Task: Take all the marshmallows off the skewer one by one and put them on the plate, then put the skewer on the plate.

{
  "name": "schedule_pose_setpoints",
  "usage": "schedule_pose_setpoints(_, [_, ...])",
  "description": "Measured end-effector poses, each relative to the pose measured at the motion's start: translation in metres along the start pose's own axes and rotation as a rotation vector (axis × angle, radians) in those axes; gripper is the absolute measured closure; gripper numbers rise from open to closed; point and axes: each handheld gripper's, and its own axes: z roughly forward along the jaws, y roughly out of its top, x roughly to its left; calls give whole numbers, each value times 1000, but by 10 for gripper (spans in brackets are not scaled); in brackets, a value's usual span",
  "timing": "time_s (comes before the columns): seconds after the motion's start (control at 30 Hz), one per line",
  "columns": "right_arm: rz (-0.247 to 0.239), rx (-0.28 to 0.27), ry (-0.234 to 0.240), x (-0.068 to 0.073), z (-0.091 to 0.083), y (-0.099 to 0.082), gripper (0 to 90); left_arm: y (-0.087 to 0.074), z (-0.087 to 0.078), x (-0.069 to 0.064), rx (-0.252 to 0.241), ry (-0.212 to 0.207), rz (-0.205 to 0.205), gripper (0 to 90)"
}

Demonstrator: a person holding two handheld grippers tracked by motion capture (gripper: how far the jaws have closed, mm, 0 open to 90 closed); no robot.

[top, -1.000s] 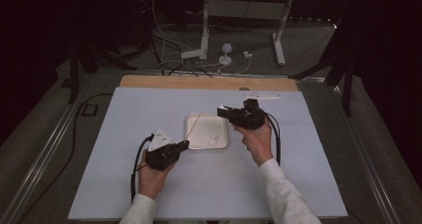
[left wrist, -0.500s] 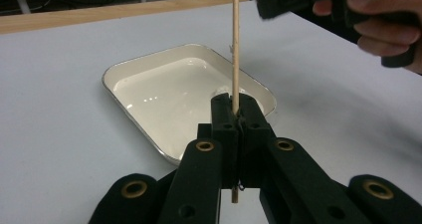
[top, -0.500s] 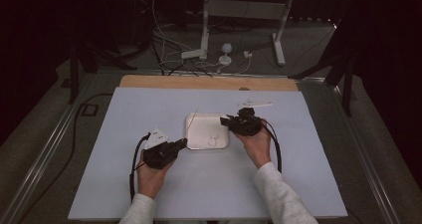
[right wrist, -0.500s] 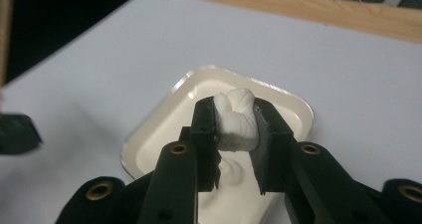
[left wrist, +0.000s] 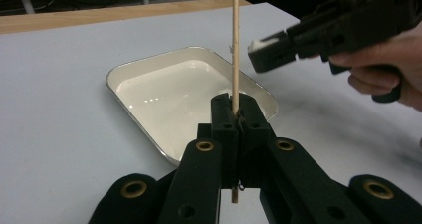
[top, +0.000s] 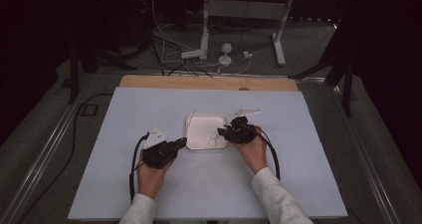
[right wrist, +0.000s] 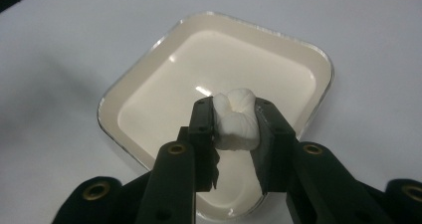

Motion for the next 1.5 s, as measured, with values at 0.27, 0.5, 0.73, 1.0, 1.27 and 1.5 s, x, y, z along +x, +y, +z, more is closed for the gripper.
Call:
schedule_pose_setpoints(0.27, [-11,23,6,1,4,-7,717,0,2,-1,-1,-3,-7,897])
schedule_pose_setpoints(0.5, [-6,53,34,0,8,-9,512,1,2,-1,-3,-6,-7,897])
schedule_pose_setpoints(0.73, [50,-12,102,-5,3,-7,240,1,3,0,-5,-4,-15,897])
schedule_pose_setpoints(1.0, [-7,-124,54,8,-20,-5,67,5,4,-4,-11,0,-15,897])
schedule_pose_setpoints(1.27, [-43,-174,67,7,-43,-8,26,8,9,-6,-14,22,-39,896])
schedule_pose_setpoints(1.5, [-28,-214,56,0,-60,-18,21,12,17,-7,-11,42,-52,895])
